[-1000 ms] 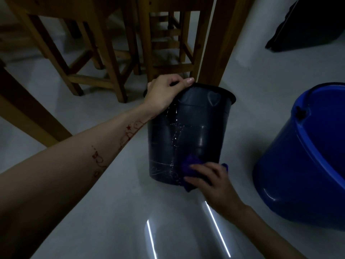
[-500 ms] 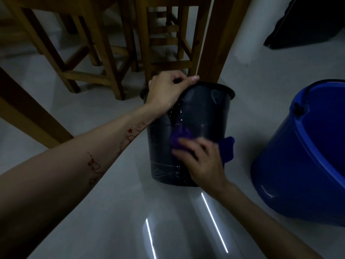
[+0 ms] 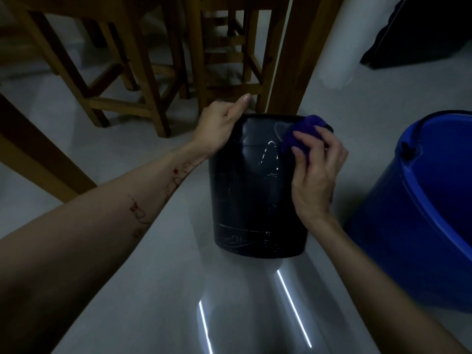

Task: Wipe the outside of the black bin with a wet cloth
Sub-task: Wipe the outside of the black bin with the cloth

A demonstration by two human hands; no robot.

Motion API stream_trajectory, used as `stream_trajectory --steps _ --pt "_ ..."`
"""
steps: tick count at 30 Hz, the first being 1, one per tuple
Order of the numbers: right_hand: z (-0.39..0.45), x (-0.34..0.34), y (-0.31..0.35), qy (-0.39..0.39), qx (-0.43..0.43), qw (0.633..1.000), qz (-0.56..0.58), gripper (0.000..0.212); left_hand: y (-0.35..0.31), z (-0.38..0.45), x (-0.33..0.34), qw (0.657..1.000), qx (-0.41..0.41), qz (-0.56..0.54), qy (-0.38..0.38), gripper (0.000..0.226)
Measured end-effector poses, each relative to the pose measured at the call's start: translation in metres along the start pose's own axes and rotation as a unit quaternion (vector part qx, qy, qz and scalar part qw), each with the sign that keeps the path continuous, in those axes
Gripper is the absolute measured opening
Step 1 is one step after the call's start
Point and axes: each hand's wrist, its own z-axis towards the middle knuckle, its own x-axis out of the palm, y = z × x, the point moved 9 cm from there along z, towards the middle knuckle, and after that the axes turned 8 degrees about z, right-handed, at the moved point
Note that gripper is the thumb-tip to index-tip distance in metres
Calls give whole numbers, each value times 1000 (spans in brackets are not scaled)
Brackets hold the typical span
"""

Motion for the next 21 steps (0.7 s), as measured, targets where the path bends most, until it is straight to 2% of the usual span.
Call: stream_trajectory --steps 4,8,14,16,19,21 --pt "-9 19 33 49 -127 990 -27 22 -2 -2 -2 1000 13 -18 8 53" --pt "-60 21 49 119 -231 965 -29 17 -1 -2 -3 1000 15 -7 -1 69" --pt "-155 2 39 251 -339 906 -30 32 0 0 -9 1000 20 16 -1 53" --pt "-136 -6 32 229 -318 919 -43 32 3 1 -9 1000 19 20 -1 52" --pt "-67 -15 15 119 -198 972 -49 28 5 1 -6 1000 18 14 0 52" --pt "-26 -9 10 69 -133 988 -39 22 2 1 -4 1000 26 5 -4 53"
